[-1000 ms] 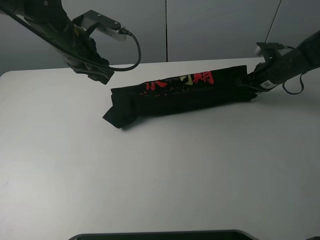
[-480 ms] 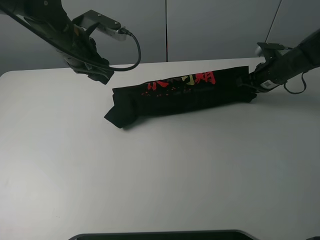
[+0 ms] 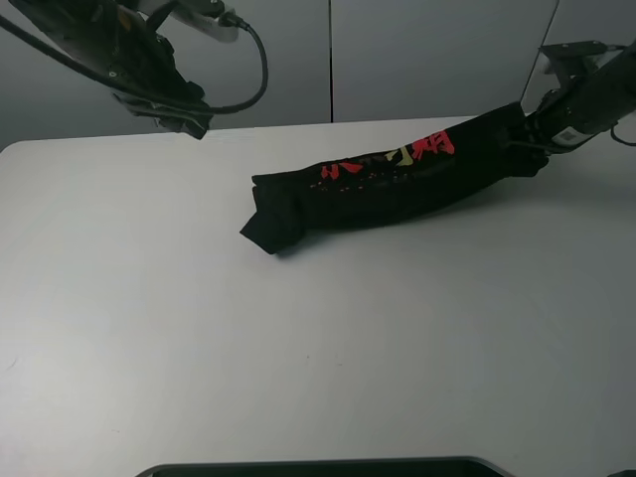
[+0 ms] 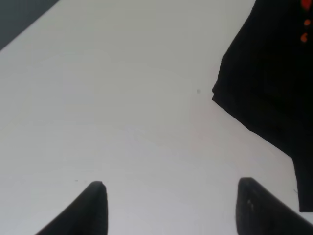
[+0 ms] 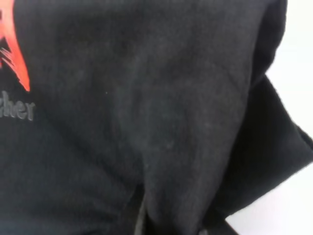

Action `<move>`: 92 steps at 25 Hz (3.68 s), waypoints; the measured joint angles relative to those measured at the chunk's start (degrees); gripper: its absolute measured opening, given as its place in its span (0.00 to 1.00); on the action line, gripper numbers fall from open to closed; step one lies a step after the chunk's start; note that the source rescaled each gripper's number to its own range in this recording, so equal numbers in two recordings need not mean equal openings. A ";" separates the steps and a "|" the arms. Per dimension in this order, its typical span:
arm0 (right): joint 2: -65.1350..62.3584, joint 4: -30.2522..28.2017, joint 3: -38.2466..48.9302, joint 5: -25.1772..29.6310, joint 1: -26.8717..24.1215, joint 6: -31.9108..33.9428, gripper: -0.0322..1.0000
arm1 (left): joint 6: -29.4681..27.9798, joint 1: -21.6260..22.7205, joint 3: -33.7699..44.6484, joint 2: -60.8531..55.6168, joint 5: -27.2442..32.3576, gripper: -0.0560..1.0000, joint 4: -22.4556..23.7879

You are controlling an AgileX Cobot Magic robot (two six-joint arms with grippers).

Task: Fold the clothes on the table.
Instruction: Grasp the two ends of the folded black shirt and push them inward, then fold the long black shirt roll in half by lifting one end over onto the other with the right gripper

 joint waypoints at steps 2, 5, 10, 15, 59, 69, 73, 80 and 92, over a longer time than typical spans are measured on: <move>-0.66 -0.54 0.00 1.00 -0.11 0.85 0.16 | 0.00 0.00 0.00 -1.34 0.07 0.73 0.22; -1.62 -0.99 0.00 1.83 -0.11 1.36 0.16 | 0.00 0.00 0.00 -3.40 0.07 0.73 0.25; -6.08 -1.48 0.00 3.42 -0.11 2.01 0.16 | 0.00 0.00 0.00 -5.72 0.66 0.73 0.44; -10.63 -1.62 0.00 5.73 -0.11 2.13 0.16 | 0.00 0.00 0.00 -7.27 1.48 0.73 0.54; -20.33 0.23 0.08 11.76 17.92 7.63 0.16 | 0.58 0.00 0.00 -7.97 2.25 0.73 -2.03; -10.88 9.91 0.08 11.48 18.70 1.24 0.16 | 1.51 0.00 0.00 -7.97 2.25 0.73 -2.92; -8.70 10.45 0.08 9.16 22.17 -0.02 0.16 | 1.51 0.00 0.00 -7.97 2.25 0.73 -2.92; -5.99 10.58 0.08 4.87 26.28 -0.24 0.16 | 1.51 0.00 0.00 -7.97 2.25 0.73 -2.92; -2.16 11.89 0.08 3.24 26.51 0.31 0.16 | 1.56 0.00 0.00 -7.97 2.25 0.73 -2.95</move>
